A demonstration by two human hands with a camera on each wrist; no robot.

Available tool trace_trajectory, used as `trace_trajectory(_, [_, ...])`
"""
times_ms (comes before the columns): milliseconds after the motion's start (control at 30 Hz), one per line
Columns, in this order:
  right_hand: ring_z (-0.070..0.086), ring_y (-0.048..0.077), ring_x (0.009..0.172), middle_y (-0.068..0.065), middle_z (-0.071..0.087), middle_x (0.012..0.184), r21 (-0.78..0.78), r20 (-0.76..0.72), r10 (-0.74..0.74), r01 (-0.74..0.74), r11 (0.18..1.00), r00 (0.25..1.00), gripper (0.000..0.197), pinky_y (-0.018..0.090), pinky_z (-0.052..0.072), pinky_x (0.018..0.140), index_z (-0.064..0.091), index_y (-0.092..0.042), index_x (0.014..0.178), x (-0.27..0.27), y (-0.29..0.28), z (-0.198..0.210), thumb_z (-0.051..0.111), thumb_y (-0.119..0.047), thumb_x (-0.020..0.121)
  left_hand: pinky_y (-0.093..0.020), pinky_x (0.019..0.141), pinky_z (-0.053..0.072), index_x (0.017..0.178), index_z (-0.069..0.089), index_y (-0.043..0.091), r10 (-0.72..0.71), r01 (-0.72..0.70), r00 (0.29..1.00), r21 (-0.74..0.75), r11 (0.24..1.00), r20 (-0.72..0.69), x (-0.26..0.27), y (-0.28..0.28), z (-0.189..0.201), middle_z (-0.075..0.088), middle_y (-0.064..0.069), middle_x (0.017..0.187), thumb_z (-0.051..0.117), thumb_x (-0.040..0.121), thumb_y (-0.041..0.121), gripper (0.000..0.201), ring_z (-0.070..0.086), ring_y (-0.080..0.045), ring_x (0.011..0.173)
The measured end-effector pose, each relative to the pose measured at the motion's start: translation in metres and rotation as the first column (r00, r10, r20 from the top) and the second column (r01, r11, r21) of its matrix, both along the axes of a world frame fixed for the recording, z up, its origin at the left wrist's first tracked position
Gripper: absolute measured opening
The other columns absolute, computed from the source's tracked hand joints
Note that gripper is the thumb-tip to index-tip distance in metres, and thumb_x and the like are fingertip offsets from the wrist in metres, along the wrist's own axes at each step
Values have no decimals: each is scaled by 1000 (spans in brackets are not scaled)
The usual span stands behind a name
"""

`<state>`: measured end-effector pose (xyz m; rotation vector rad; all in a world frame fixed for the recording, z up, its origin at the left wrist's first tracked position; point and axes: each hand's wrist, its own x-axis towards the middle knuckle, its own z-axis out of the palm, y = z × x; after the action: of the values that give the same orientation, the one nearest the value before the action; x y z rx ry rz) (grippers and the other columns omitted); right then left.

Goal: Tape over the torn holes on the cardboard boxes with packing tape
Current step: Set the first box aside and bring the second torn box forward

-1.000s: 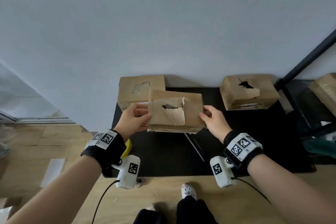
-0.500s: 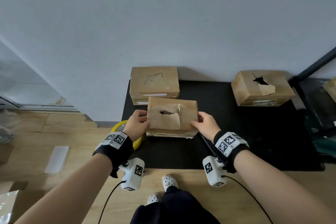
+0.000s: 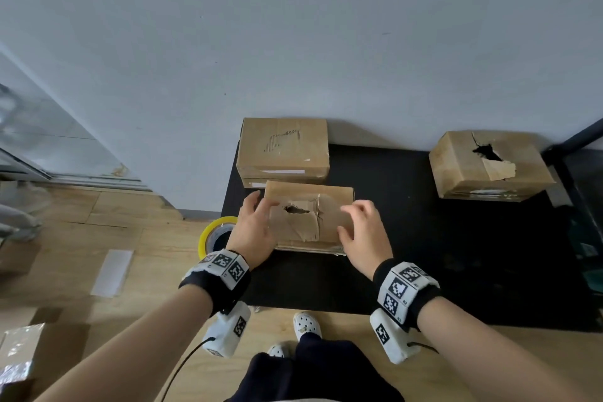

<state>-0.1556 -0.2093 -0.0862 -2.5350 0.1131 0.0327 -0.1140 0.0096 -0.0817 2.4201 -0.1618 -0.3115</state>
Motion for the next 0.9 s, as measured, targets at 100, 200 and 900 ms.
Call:
trace_trajectory(100, [56,14,98,0,52,113,107,22,156,-158,982,987,26,30,50,86,63,-11,117,-3,9,-1,60,-17,92,-43,113,28,130,45,29,-173,173,985,53,983,-6,-3,-4,1,10,-4,154,58,81,8,55,11,-26,143])
trace_trajectory(200, [59,13,90,-2,55,106,167,51,241,-246,955,969,22,33,52,81,66,-13,112,-5,15,-4,60,-14,91,-43,114,21,129,46,30,-211,213,977,51,976,-42,-4,-4,-4,5,-4,155,63,82,16,51,4,-26,144])
trace_trajectory(900, [39,19,137,9,43,148,-513,35,629,-526,678,776,48,35,26,114,47,-5,139,-11,7,-27,38,-22,94,-45,117,13,142,33,38,-275,280,960,211,936,-55,1,-5,-9,-2,-1,155,55,90,28,57,-5,-27,143])
